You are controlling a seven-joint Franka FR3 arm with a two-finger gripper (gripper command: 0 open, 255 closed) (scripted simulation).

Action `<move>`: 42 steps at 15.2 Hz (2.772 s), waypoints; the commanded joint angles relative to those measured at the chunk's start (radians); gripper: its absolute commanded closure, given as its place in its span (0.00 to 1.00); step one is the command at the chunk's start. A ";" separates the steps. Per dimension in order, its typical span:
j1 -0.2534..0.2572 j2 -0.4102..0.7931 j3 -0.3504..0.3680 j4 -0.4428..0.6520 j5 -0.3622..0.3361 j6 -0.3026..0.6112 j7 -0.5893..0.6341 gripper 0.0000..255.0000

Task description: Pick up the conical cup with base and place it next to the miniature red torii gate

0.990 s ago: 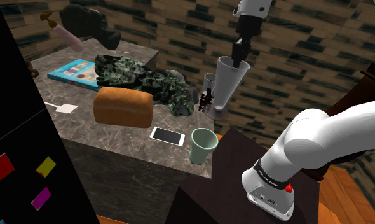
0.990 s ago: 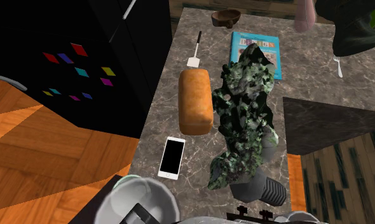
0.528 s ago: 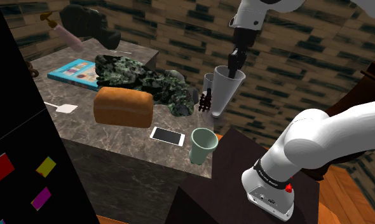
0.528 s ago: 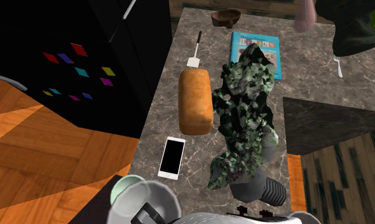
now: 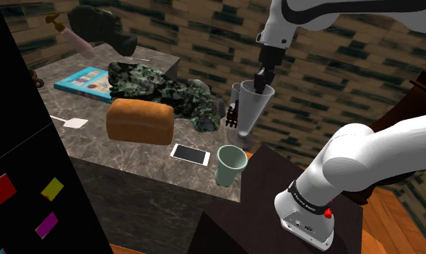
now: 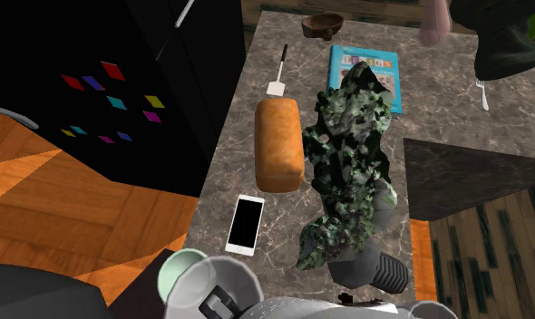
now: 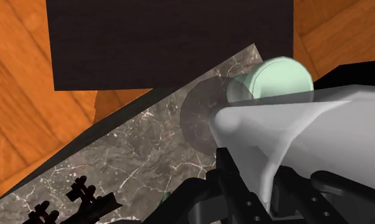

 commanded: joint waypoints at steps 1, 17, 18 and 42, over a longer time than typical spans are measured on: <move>-0.001 0.008 -0.003 -0.029 -0.002 0.024 -0.007 1.00; -0.003 0.052 -0.022 -0.119 -0.005 0.222 -0.034 0.00; -0.010 0.063 0.008 -0.080 0.003 0.180 0.056 0.00; -0.089 0.335 0.217 0.322 0.079 -0.115 0.896 0.00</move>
